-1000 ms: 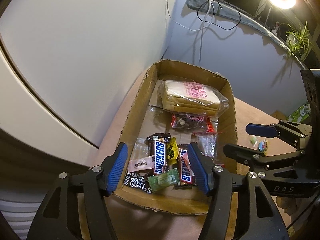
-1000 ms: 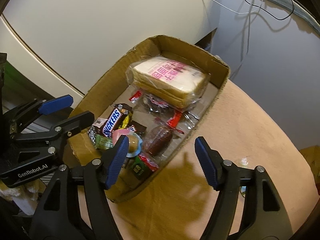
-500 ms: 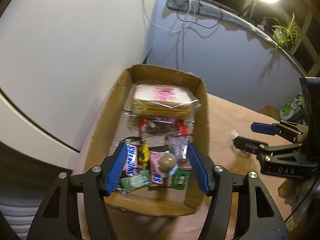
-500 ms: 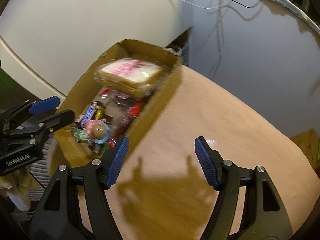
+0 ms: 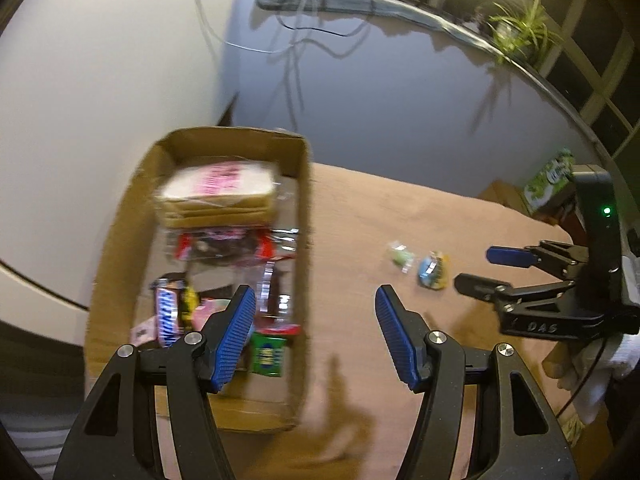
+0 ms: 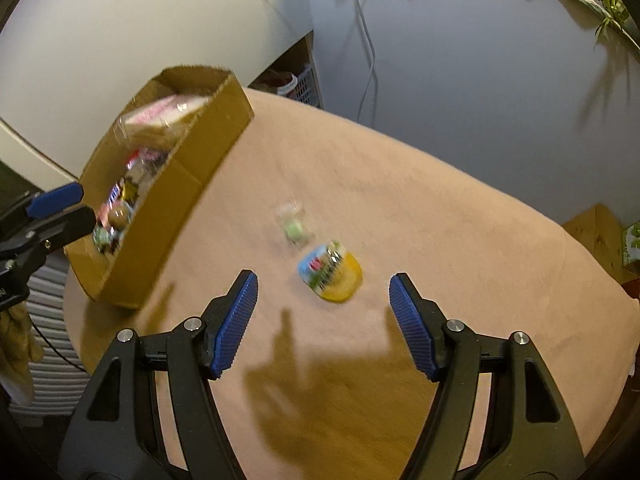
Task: Organize snacks
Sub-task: 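Move both open tools back over the clear candy and yellow pouch, then grasp the clear-bagged green candy with the left tool while the right tool grasps the yellow pouch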
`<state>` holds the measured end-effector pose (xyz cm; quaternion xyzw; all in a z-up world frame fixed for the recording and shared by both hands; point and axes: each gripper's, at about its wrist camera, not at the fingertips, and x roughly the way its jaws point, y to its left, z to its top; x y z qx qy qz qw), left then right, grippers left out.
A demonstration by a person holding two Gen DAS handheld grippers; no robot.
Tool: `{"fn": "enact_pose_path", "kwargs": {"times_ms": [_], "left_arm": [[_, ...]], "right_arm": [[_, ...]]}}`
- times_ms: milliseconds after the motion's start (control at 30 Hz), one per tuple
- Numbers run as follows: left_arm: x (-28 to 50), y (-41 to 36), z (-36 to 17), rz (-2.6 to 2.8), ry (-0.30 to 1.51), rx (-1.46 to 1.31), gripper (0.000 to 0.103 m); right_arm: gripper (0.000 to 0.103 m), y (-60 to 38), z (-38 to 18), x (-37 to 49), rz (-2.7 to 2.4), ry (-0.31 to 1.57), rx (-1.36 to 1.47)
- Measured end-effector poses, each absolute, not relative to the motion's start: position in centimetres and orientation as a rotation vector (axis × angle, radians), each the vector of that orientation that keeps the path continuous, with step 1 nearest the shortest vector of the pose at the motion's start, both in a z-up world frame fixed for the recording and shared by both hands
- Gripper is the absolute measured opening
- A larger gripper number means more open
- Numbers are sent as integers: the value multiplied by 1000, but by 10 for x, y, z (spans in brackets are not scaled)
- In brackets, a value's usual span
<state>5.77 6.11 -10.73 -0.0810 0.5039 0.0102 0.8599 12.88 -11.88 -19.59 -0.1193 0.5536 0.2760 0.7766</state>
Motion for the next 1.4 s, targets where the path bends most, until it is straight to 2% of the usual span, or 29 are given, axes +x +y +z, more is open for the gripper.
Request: {"fn": "enact_pose_path", "kwargs": {"times_ms": [100, 267, 300, 400, 500, 667, 800, 1267, 1400], "left_arm": [[62, 47, -111, -12, 1070, -165, 62], [72, 28, -117, -63, 1098, -166, 46], [75, 25, -118, -72, 1102, -168, 46], [84, 20, -125, -90, 1123, -198, 38], [94, 16, -132, -95, 1141, -226, 37], [110, 9, -146, -104, 1165, -264, 35], [123, 5, -158, -103, 1184, -284, 35], [146, -4, -185, -92, 1228, -302, 34], [149, -10, -190, -93, 1238, -288, 25]], "right_arm": [[71, -124, -203, 125, 607, 1208, -270], [71, -127, -212, 123, 615, 1217, -257], [71, -128, -213, 124, 617, 1218, -245], [68, -128, -216, 128, 629, 1220, -216], [63, -123, -222, 132, 640, 1225, -212], [63, -118, -232, 139, 647, 1229, -216], [52, -115, -238, 143, 655, 1236, -215], [51, -114, -249, 150, 656, 1233, -193], [49, -111, -250, 150, 648, 1222, -202]]}}
